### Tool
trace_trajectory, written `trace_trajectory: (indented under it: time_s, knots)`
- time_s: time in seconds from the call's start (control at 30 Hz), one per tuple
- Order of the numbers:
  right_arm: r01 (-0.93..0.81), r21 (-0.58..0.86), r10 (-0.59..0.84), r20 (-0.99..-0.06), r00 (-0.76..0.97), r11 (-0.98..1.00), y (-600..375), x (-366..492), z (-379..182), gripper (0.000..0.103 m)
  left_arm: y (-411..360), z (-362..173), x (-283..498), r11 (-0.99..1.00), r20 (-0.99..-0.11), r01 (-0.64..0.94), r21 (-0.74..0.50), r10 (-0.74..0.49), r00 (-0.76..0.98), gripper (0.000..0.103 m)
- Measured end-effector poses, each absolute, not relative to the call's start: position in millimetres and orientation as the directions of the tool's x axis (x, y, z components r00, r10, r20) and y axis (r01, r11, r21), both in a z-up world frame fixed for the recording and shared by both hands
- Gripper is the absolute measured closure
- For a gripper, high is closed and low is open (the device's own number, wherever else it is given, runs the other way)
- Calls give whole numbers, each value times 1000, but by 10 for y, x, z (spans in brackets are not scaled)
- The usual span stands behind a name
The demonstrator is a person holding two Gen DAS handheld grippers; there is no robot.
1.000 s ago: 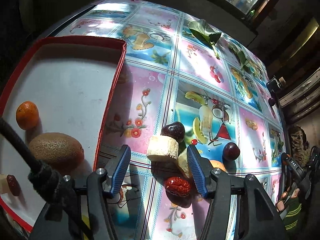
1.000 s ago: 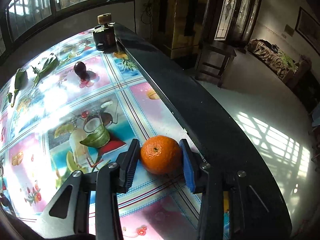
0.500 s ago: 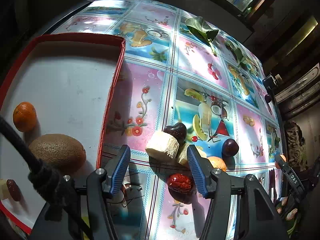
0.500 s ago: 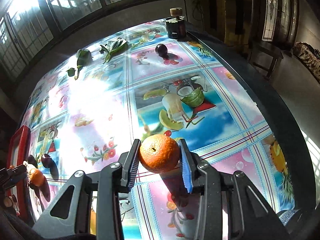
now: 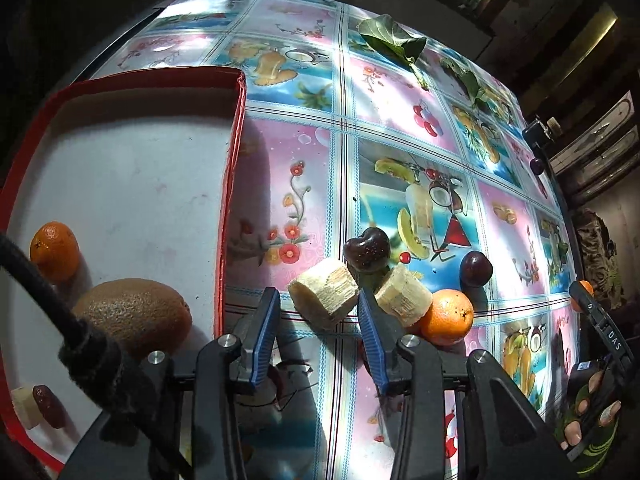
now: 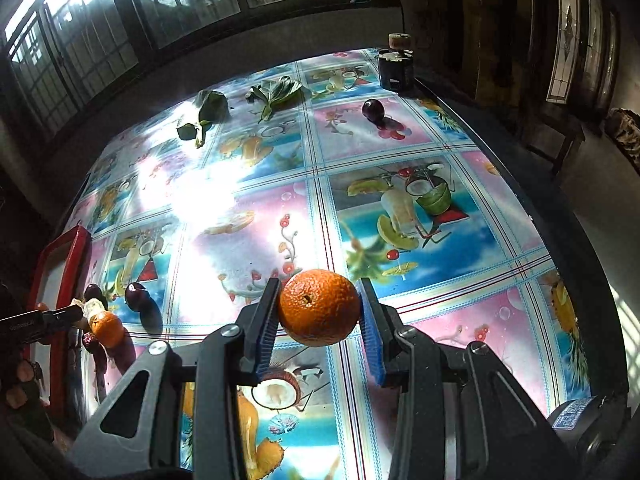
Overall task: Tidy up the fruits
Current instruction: 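Grasp the white chunk with the left tool while the right tool grasps the mandarin orange, then carry the white chunk with the left tool while the right tool carries the orange to the tray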
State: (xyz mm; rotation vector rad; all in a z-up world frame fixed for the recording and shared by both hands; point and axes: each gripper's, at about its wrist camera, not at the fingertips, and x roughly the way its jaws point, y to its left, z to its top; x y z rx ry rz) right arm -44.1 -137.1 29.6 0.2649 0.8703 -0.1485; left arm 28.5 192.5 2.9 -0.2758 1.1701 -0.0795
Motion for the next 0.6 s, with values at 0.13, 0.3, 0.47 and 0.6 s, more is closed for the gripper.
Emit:
trace_trajectory:
  time_s: [0.13, 0.3, 0.47, 0.6]
  knots:
    - [217, 169, -10, -766, 642, 961, -1289, -441, 320, 64, 1812, 10, 381, 979, -908, -70, -191, -149, 390, 65]
    - [204, 172, 2, -769, 639, 964, -1242, -475, 320, 64, 1783, 5, 372, 982, -909, -69, -174, -133, 396, 77]
    - [181, 185, 24, -759, 651, 966, -1181, -559, 382, 64, 1798, 81, 141, 980, -901, -116, -161, -98, 423, 79]
    - [131, 222, 80, -740, 668, 966, -1072, -662, 466, 64, 1727, 255, -154, 980, -882, -150, -132, -47, 468, 79]
